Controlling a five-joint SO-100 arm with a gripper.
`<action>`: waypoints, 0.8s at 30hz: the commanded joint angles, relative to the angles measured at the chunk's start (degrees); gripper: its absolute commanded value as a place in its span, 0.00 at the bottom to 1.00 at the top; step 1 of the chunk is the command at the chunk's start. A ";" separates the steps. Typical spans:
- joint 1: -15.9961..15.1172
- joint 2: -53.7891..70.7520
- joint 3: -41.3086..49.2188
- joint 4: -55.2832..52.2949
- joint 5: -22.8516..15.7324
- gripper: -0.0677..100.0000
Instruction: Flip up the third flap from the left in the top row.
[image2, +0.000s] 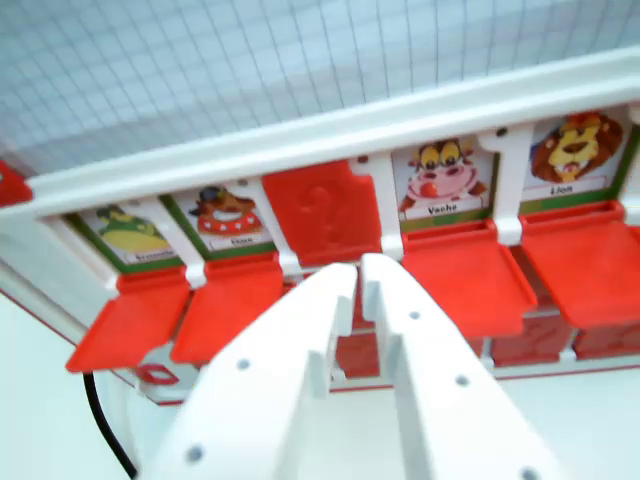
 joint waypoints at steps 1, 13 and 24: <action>1.76 19.78 -5.27 10.11 -6.24 0.00; 3.87 42.63 5.27 21.71 -13.36 0.00; 5.10 56.78 17.49 23.73 -14.24 0.00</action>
